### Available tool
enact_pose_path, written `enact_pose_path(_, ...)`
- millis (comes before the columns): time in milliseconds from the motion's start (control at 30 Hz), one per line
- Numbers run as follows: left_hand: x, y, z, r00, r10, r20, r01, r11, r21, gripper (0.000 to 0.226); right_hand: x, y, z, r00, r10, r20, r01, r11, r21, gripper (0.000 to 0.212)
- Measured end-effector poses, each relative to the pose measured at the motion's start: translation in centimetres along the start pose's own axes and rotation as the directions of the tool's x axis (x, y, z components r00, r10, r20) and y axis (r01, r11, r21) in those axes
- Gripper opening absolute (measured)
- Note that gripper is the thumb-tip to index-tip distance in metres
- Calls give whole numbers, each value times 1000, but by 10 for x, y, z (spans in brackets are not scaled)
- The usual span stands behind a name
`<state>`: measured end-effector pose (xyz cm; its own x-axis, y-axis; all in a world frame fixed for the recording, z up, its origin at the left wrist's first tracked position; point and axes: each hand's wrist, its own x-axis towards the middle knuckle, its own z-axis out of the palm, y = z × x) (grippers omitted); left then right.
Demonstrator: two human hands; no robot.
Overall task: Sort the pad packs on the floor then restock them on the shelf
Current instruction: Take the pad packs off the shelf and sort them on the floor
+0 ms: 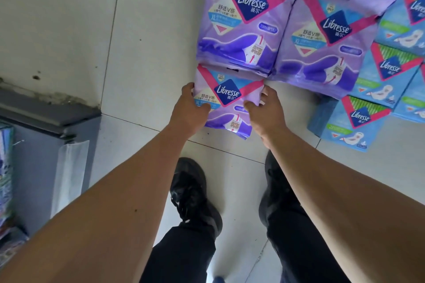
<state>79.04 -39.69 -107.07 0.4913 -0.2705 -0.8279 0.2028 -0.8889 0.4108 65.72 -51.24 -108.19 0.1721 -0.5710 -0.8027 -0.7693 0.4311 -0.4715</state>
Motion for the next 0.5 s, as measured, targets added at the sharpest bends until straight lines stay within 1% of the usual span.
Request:
enact_pose_path(100,0,0,1,1000,5,8,-5,1000,-6,56,1,1,-1,1000,10,8,-10,1000,7,54)
enact_pose_path(200,-3,1,2,1000,14,18,-15,1000,18,57,2,-2,-3,1000,24,19,-23,999,-37,50)
enact_pose_path(267,-10,2,1,1000,24,11,-24,999,35,57,-2,-8,-7,999,30,24,-27,993,-113,50)
enact_pose_path(333,-21,5,-4,999,25,-21,-24,998,52,62,-13,-18,-13,1000,18,21,-11,963,-271,53)
enact_pose_path(367,-29,8,-8,999,22,-44,-19,997,70,65,-22,-24,-16,1000,-14,18,20,932,-361,52)
enact_pose_path(433,-49,17,-20,994,47,-102,-32,989,145,65,-46,-36,-25,989,-143,36,141,848,-511,48)
enact_pose_path(500,-75,28,-36,979,126,-163,-78,960,269,59,-75,-51,-33,952,-287,107,290,729,-620,45)
